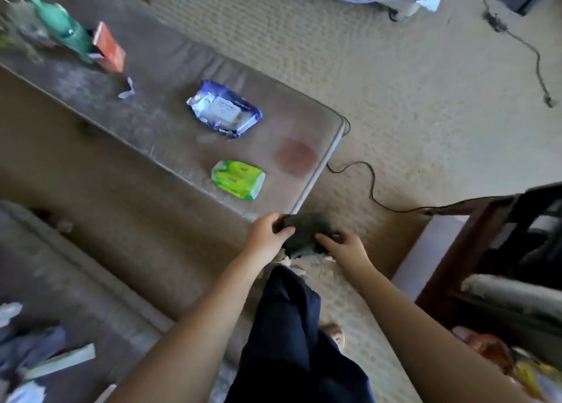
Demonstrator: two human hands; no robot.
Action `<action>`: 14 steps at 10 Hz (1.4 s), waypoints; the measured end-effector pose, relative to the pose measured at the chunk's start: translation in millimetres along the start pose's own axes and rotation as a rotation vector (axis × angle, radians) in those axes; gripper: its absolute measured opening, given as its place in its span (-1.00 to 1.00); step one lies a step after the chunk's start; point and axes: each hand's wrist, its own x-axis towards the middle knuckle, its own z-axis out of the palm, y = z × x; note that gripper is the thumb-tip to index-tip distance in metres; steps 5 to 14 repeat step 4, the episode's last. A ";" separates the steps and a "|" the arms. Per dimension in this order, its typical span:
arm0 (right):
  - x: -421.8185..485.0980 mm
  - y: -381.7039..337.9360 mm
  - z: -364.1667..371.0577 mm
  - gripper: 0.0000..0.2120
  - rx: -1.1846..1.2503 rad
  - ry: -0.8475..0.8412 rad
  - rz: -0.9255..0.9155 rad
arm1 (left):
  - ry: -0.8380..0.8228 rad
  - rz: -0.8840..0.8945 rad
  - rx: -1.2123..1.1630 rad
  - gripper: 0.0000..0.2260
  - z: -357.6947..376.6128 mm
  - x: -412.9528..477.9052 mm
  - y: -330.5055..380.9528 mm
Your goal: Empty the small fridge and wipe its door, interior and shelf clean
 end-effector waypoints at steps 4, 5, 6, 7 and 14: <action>166.8 -108.7 37.3 -0.59 -0.155 0.226 0.100 | 0.059 -0.283 -0.274 -0.71 -92.2 180.3 12.3; 166.8 -108.7 37.3 -0.59 -0.155 0.226 0.100 | 0.059 -0.283 -0.274 -0.71 -92.2 180.3 12.3; 166.8 -108.7 37.3 -0.59 -0.155 0.226 0.100 | 0.059 -0.283 -0.274 -0.71 -92.2 180.3 12.3; 166.8 -108.7 37.3 -0.59 -0.155 0.226 0.100 | 0.059 -0.283 -0.274 -0.71 -92.2 180.3 12.3; 166.8 -108.7 37.3 -0.59 -0.155 0.226 0.100 | 0.059 -0.283 -0.274 -0.71 -92.2 180.3 12.3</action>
